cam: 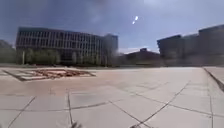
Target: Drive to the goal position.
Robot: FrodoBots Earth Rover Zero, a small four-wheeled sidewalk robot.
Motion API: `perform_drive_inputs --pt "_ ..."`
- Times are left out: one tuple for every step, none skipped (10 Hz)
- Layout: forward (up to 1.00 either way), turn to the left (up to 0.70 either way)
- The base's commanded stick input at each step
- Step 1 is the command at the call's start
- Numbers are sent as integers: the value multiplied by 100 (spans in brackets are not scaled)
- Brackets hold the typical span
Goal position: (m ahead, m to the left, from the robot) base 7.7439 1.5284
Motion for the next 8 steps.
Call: perform_drive_inputs --pt "85 3" --pt "85 3" --pt "85 3" --pt "85 1" --pt "85 -10" --pt "85 -13" --pt "85 -15" --pt "85 -14"
